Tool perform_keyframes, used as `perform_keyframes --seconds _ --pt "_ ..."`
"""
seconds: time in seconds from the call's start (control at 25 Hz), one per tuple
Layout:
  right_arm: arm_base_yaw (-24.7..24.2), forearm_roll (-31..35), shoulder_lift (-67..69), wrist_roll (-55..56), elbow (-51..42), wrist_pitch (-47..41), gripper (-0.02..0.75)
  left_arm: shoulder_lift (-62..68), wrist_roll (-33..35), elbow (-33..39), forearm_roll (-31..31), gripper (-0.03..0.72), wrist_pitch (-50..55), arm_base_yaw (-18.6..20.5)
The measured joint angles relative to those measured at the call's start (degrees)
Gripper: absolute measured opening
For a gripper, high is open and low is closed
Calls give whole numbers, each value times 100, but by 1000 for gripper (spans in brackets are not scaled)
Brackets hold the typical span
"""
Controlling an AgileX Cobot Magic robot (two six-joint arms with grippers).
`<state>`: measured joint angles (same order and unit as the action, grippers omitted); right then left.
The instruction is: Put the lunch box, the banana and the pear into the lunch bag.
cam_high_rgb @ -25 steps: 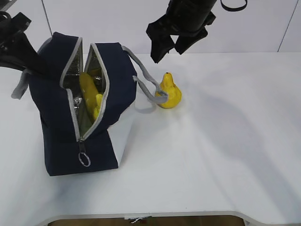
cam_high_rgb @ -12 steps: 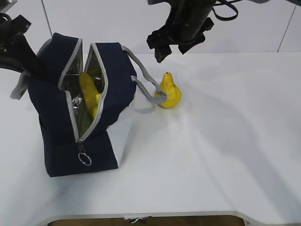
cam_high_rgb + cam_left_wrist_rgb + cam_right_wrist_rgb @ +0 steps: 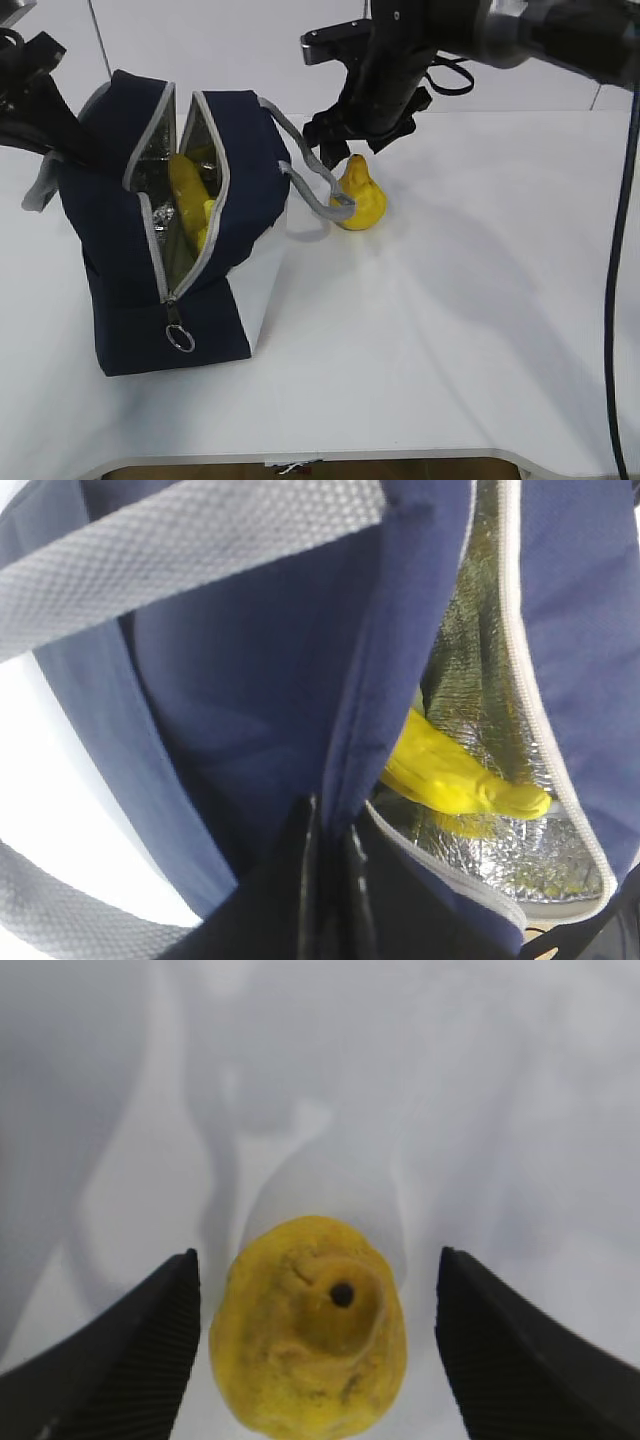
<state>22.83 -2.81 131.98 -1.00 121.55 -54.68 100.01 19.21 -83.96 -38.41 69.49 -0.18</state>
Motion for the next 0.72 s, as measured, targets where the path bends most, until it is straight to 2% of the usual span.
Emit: perform_keyframes --seconds 0.36,0.72 --pt "0 -287 82 174 0 23 581 0 0 0 0 -1 0 0" --pt "0 -285 175 230 0 23 581 0 0 0 0 -1 0 0"
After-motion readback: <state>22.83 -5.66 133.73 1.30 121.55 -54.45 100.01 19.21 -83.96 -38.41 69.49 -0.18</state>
